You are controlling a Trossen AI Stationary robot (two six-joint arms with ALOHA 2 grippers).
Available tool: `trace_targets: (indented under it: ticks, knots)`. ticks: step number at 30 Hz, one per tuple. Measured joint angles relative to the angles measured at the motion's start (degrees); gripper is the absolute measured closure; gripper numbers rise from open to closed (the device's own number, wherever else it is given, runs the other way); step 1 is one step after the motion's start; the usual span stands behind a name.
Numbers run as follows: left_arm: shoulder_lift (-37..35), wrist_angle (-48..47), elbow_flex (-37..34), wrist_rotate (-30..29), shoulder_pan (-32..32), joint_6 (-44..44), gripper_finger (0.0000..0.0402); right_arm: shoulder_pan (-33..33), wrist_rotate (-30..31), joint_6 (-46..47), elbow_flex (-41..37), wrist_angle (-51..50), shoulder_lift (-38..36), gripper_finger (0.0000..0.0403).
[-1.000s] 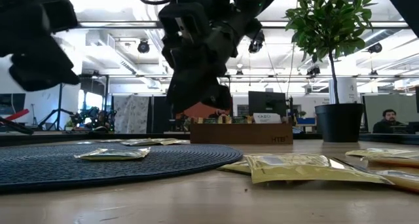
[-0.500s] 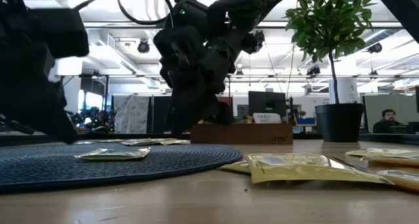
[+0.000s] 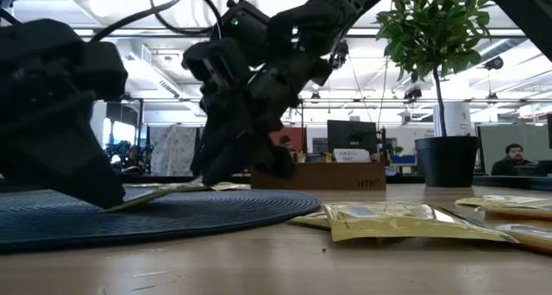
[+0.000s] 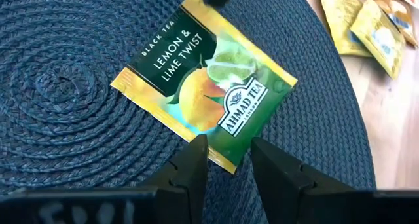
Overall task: Pick & Place Tea
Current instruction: Put the yellow tea bag into the left section of the wooden organizer
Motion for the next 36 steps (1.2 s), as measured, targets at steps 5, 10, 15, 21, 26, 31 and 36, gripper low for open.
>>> trace_targets:
  ticks: [5,10,15,21,26,31,36]
  knots:
    - [0.92,0.35,0.0,-0.62,1.18,0.01,0.028,-0.04,-4.55,2.43,0.26,0.36,0.26,0.0291]
    - [1.33,0.57,0.0,-0.66,1.82,0.04,0.028,0.02,-4.95,3.0,0.24,0.2,0.26,0.0297]
    - [1.57,0.66,0.0,-0.69,1.86,0.04,0.028,-0.46,1.39,6.05,0.24,0.17,0.32,0.0293]
    - [1.64,0.66,-0.02,-0.63,1.86,0.08,0.028,-0.96,0.9,6.7,0.24,0.46,0.32,0.0274]
    - [1.75,0.69,-0.07,-1.28,2.02,1.1,0.028,-0.77,0.64,6.76,0.24,1.93,0.32,0.0263]
    - [1.78,0.61,-0.11,-1.79,2.6,1.25,0.028,-0.78,0.64,7.85,0.24,3.87,0.32,0.027]
    - [1.85,1.6,-0.17,-2.81,2.82,1.27,0.028,-0.76,0.62,7.92,0.21,3.99,0.68,0.0302]
